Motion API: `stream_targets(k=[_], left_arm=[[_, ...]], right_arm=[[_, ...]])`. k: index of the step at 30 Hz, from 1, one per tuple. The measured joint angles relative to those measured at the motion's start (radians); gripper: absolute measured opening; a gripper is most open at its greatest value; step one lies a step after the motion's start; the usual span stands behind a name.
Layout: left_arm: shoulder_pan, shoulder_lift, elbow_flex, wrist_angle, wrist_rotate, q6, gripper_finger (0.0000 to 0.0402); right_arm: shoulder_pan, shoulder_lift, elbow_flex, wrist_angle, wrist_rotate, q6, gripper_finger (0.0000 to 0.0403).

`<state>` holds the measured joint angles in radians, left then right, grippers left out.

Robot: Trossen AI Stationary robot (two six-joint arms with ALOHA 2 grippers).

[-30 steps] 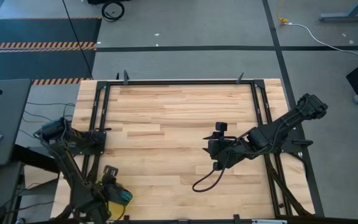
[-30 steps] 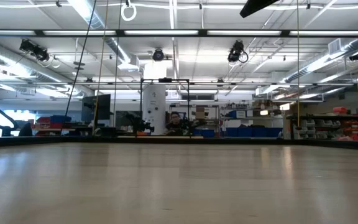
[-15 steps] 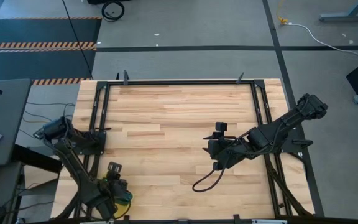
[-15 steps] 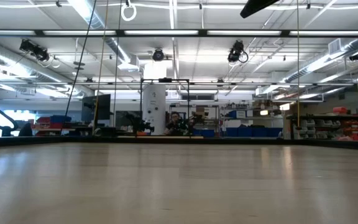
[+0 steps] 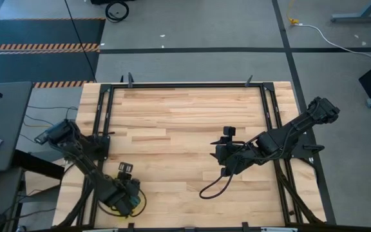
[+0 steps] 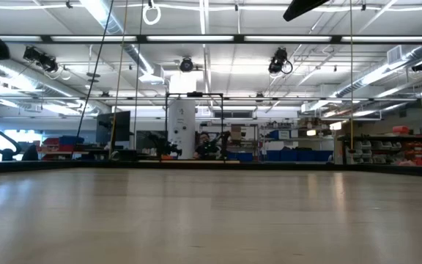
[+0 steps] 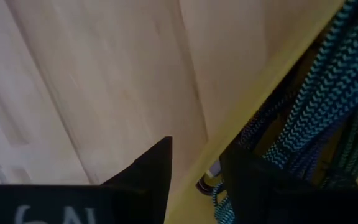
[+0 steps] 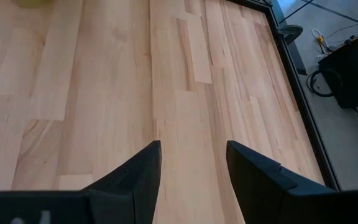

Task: Pick and place USB-C Cables
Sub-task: Move the yellow bin to the center of the table

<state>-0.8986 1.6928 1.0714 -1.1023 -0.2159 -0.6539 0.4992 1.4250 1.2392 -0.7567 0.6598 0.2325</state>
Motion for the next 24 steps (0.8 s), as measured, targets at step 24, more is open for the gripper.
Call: stream_targets(k=[24], left_arm=[[0.439,-0.002,0.002,0.241,0.000,0.504,0.0008]], right_arm=[[0.039,0.000,0.000,-0.080,-0.007,0.048,0.0187]])
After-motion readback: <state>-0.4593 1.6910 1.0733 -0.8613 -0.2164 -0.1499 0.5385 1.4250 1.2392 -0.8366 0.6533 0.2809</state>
